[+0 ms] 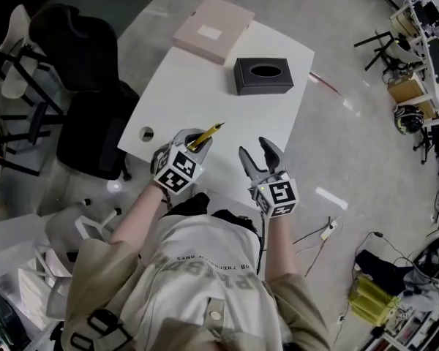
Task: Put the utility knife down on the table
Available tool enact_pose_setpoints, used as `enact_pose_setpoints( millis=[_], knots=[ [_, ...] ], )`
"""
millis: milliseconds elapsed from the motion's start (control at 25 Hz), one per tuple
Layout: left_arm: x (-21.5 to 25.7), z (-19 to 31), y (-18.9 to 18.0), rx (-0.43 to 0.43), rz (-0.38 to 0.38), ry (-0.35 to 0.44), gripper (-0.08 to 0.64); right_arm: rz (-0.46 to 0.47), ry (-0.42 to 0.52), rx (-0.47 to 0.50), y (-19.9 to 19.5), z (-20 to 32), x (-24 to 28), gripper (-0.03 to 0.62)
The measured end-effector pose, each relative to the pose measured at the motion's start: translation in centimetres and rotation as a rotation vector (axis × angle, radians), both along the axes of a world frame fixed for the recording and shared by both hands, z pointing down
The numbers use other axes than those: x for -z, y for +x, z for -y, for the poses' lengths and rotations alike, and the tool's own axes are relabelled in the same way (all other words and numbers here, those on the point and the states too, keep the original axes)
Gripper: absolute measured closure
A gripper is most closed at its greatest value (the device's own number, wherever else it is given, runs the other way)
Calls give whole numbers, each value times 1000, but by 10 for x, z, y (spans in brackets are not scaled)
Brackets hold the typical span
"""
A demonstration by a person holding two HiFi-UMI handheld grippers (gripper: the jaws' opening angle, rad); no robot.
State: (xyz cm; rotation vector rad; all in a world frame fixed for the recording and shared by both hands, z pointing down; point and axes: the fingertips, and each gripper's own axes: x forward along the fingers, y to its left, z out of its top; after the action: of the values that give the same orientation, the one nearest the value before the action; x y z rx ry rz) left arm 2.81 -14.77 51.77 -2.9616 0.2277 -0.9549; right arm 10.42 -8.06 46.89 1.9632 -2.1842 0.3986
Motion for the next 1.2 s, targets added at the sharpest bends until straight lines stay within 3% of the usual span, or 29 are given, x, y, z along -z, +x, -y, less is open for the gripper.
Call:
enact_pose_setpoints(
  millis=[200,520,840,1200],
  knots=[
    [-19,-6,-2,-74,70,-10,512,-18,-40,81,-10,1,-8,360],
    [-45,-27,1,-230,243,32,512,-61,-141,273,-16,-13,-22,360],
    [-61,-53,18,-264,345,36,512,-129,-209,448,-5,-24,-30,350],
    [-90,-80,31,-289,460,7,512,-341,-321,730,-4,-32,-46,342]
  ],
)
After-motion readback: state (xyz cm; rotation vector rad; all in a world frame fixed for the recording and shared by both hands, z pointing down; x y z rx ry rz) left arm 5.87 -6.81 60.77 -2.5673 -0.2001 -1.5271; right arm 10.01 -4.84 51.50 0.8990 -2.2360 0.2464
